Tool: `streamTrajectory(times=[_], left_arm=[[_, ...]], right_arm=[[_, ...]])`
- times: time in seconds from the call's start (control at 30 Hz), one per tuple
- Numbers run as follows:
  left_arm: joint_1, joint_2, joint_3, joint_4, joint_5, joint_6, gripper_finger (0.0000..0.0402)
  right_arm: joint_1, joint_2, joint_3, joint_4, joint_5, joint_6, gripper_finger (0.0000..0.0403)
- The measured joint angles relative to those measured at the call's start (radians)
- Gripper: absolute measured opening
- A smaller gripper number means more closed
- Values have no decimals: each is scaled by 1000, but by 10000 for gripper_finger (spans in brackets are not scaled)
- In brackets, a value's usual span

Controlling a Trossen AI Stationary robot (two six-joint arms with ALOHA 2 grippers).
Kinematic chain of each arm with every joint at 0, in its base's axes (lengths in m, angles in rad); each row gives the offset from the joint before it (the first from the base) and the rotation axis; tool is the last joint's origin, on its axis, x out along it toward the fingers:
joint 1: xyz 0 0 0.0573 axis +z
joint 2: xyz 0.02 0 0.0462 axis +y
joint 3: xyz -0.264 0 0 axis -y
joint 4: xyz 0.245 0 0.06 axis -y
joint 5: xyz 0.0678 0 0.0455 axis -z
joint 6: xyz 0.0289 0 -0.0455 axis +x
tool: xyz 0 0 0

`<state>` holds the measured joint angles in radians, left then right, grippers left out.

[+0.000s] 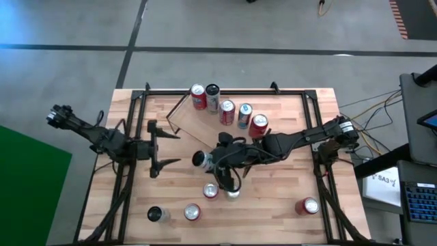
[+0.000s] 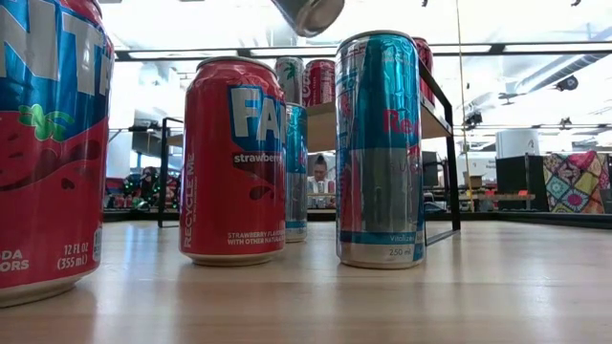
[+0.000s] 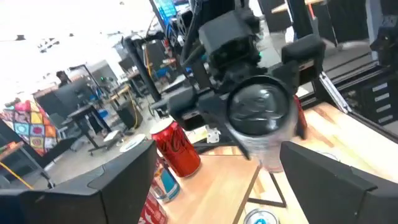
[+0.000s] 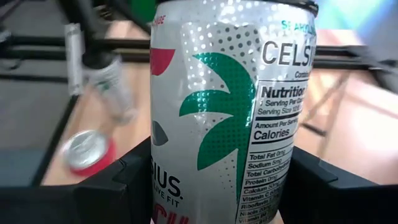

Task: Place canned beverage on shelf
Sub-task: Put the white/pink soda can on the shelf, align with the other white pink soda can

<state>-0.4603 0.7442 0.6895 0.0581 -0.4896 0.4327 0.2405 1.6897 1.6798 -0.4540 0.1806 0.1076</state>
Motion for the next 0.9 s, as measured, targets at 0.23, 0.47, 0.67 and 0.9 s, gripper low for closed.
streamTrajectory(times=[0.23, 0.47, 0.67, 0.9], left_arm=[[3, -124, -123, 116, -6, 107, 326], [4, -256, -199, 117, -81, 145, 326], [4, -371, -225, 113, -115, 157, 326], [4, -446, -229, 66, -115, 148, 326]], right_arm=[[-2, -3, -34, 219, 153, -10, 231], [-8, -2, -144, 511, 213, -61, 231], [-48, 1, -322, 913, 359, -103, 231], [-68, 2, -492, 1287, 460, -139, 231]])
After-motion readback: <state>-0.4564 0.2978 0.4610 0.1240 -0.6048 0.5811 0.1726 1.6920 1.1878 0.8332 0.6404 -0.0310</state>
